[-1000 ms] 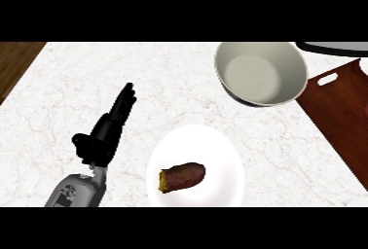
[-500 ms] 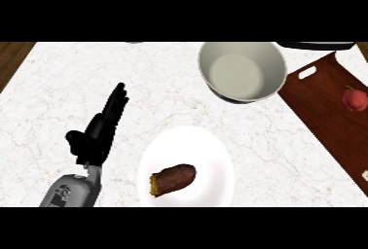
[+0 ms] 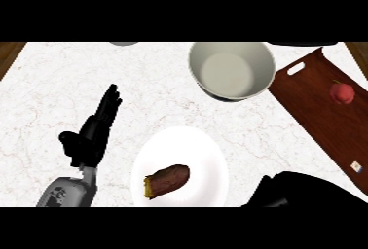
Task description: Pick the croissant from the plate and place it in the bowl
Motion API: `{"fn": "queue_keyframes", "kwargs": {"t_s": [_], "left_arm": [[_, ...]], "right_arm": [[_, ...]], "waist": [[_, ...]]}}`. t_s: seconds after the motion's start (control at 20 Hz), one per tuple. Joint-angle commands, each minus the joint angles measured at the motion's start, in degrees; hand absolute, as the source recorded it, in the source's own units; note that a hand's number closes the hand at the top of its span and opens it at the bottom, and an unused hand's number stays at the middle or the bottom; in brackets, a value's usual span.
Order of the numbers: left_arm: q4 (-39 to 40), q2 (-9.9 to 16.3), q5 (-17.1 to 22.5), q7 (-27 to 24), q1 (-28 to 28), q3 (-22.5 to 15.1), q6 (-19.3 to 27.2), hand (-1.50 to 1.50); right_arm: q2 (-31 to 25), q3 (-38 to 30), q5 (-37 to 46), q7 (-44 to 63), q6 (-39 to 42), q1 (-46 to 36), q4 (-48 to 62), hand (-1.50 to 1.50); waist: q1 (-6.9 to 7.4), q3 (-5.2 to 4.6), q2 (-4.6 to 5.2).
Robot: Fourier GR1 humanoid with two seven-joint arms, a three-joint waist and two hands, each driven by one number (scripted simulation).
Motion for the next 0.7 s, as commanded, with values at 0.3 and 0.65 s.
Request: {"fn": "queue_keyframes", "kwargs": {"t_s": [0.3,0.65], "left_arm": [[-0.56,-0.17,-0.39,0.49,0.49,0.23,-0.87,0.0],[-1.63,0.41,-0.75,1.87,0.54,0.45,-1.81,0.0]], "right_arm": [[-9.31,-21.6,-28.63,8.56,16.82,-20.49,22.15,1.5],[-1.23,-16.61,1.38,-2.58,12.7,-27.45,35.67,1.5]], "waist": [[0.91,-0.14,-0.3],[2.07,-0.04,0.09]]}}
